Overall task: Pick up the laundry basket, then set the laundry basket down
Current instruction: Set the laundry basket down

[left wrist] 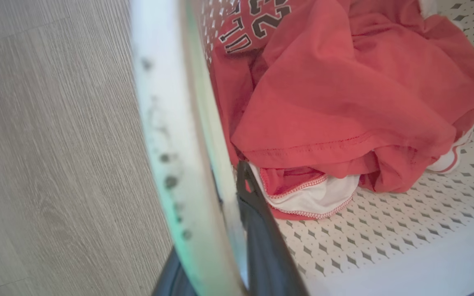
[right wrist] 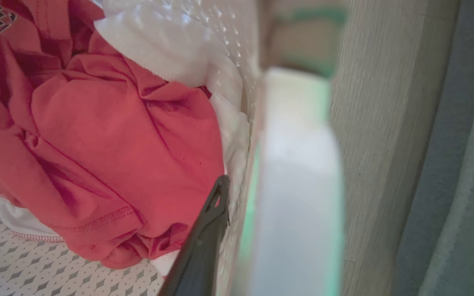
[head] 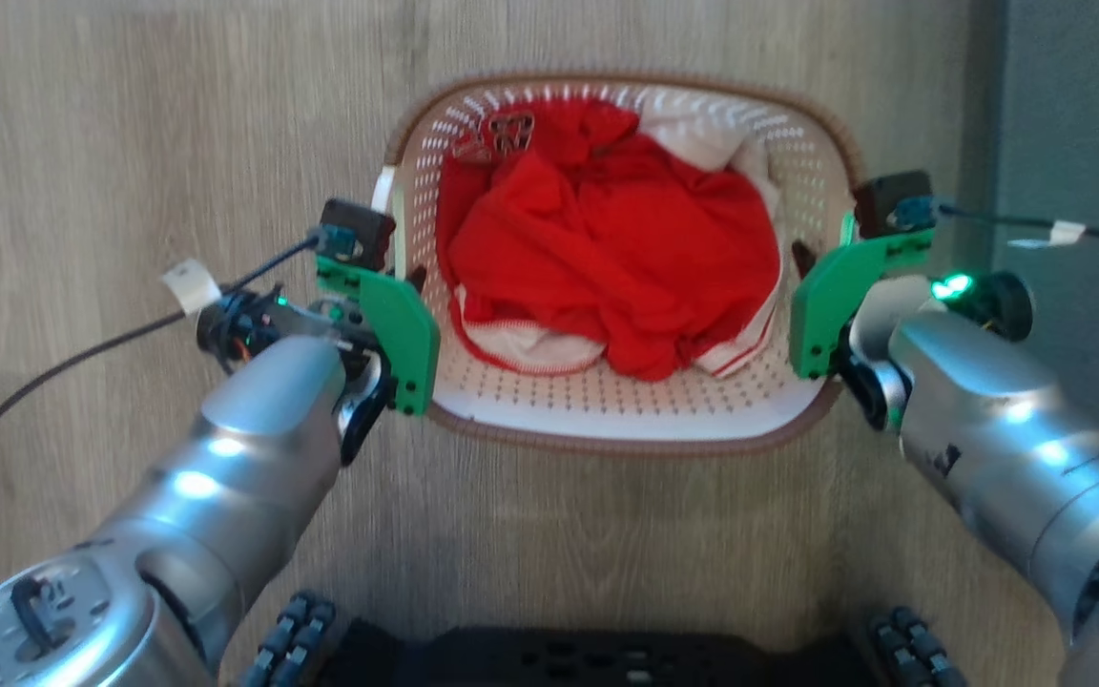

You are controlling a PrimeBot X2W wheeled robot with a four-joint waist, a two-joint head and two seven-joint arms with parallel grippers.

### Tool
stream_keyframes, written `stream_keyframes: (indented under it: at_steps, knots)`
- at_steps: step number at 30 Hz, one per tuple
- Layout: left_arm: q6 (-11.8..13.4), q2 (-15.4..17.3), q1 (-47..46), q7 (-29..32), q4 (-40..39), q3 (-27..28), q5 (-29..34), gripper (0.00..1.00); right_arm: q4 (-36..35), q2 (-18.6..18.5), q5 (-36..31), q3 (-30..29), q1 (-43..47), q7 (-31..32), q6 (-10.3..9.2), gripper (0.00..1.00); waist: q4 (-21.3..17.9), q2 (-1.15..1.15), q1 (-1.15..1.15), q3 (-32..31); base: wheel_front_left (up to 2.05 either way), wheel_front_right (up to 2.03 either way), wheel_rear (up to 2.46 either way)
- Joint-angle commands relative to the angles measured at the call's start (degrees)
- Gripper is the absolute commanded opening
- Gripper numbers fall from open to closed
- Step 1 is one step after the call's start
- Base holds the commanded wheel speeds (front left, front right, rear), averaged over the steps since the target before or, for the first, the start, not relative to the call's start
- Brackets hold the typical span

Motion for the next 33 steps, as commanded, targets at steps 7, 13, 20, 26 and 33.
stream_keyframes:
  at_steps: [7,13,20,26,33]
  knots:
    - [0.7,-0.4,-2.9,-1.1,-3.2,0.0,1.1,0.0,0.7,1.3,-3.2,1.1,-1.5,-2.4,1.15,0.0,1.6,0.0,-0.01,7.2,0.0,0.0,0.0]
    - [1.4,-0.4,-4.7,-2.5,-3.7,0.1,1.7,0.0,2.7,1.9,-3.3,1.0,-3.2,-3.1,1.15,0.0,1.9,0.0,-0.01,9.8,0.0,0.0,0.0]
    - [1.6,-0.4,-5.4,-3.2,-3.8,0.1,1.6,0.0,4.0,2.4,-2.9,0.9,-3.5,-3.1,1.15,0.0,1.8,0.0,-0.01,11.0,0.0,0.0,0.0]
    - [3.5,-0.4,-5.4,0.0,-2.8,0.5,-1.2,1.0,4.7,2.1,-2.6,0.9,-3.8,-3.5,1.15,1.0,2.1,0.0,-0.01,11.4,0.0,0.0,0.0]
    - [4.8,-0.4,-5.1,0.8,-3.3,0.3,-1.5,1.0,4.9,1.8,-2.6,0.9,-4.0,-3.9,1.15,1.0,2.4,0.0,-0.01,11.2,0.0,0.0,0.0]
